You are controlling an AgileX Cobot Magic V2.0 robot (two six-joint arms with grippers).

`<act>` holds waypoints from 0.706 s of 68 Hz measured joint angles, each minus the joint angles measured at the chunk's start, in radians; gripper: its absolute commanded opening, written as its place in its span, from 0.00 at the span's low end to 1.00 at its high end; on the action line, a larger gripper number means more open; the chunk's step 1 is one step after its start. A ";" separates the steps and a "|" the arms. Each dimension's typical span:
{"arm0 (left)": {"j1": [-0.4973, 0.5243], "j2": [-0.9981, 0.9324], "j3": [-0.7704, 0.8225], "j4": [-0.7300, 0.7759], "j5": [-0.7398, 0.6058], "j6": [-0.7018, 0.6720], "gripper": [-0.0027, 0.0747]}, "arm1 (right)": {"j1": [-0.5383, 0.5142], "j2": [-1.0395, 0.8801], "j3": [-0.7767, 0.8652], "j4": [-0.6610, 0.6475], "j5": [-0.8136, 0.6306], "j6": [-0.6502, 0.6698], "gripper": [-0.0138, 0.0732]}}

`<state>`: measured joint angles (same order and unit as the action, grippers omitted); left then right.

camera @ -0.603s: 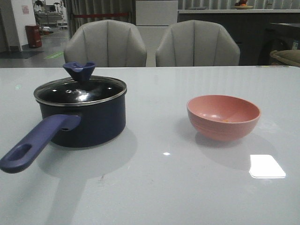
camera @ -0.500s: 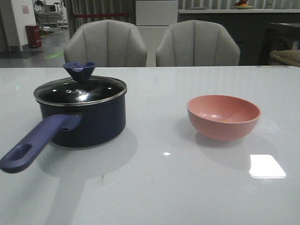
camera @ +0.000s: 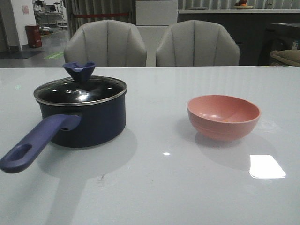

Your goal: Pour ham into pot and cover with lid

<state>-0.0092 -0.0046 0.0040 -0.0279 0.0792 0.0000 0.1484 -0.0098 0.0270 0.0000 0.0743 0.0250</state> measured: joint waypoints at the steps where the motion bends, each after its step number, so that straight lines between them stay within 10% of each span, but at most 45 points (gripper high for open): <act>1: 0.000 0.000 0.000 0.000 0.000 0.000 0.18 | 0.000 0.000 0.000 0.000 0.000 0.000 0.34; 48: 0.000 0.000 -0.041 0.000 -0.309 0.000 0.18 | 0.000 0.000 0.000 0.000 0.000 0.000 0.34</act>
<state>-0.0092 -0.0046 -0.0370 -0.0279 -0.2296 0.0000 0.1484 -0.0098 0.0270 0.0000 0.0743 0.0250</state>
